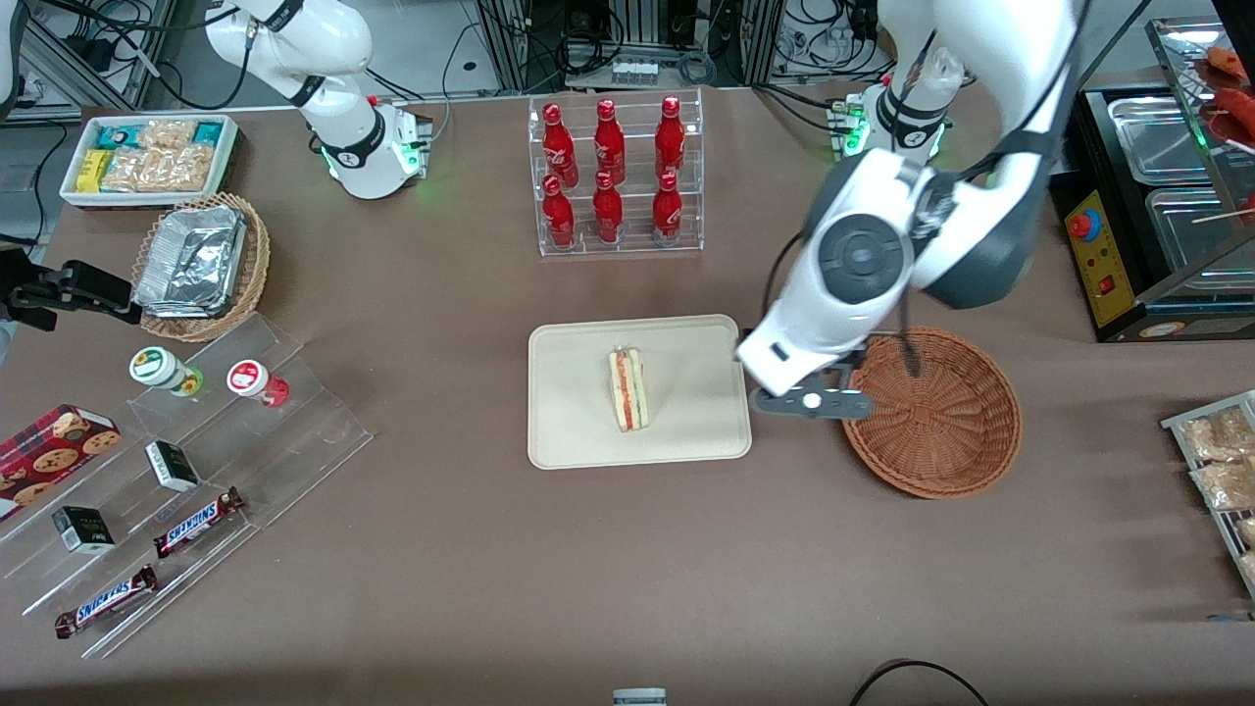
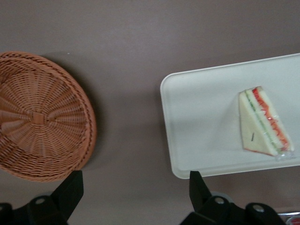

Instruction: Place sandwich from basket to tray

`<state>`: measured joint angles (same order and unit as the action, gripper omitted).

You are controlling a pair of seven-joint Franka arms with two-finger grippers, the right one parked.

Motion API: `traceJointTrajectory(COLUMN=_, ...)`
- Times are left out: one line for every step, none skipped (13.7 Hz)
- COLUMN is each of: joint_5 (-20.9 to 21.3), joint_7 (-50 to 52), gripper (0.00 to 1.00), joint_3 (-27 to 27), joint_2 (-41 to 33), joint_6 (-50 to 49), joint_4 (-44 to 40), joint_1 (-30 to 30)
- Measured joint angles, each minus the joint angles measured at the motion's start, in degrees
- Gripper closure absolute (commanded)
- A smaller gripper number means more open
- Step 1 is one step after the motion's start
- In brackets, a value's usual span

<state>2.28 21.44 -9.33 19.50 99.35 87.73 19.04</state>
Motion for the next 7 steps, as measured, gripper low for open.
traceJointTrajectory(joint_5=-0.24, joint_7=-2.40, gripper=0.00, joint_3=0.02, joint_2=-1.77, joint_6=0.00, joint_4=1.90, joint_1=-1.58)
traceJointTrajectory(joint_5=-0.34, joint_7=-4.67, gripper=0.00, joint_3=0.05, joint_2=-3.49, joint_6=-0.01, joint_4=3.66, joint_1=-3.23)
traceJointTrajectory(joint_5=-0.42, joint_7=-6.57, gripper=0.00, joint_3=0.08, joint_2=-5.23, joint_6=-0.04, joint_4=5.31, joint_1=-4.89)
traceJointTrajectory(joint_5=-0.57, joint_7=-8.21, gripper=0.00, joint_3=0.10, joint_2=-7.04, joint_6=-0.10, joint_4=6.89, joint_1=-6.47)
traceJointTrajectory(joint_5=-0.77, joint_7=-9.64, gripper=0.00, joint_3=0.14, joint_2=-8.81, joint_6=-0.43, joint_4=8.25, joint_1=-7.83)
traceJointTrajectory(joint_5=-0.91, joint_7=-10.97, gripper=0.00, joint_3=0.18, joint_2=-10.54, joint_6=-1.58, joint_4=9.28, joint_1=-9.03)
traceJointTrajectory(joint_5=-0.97, joint_7=-12.12, gripper=0.00, joint_3=0.21, joint_2=-11.99, joint_6=-3.34, joint_4=9.93, joint_1=-10.11)
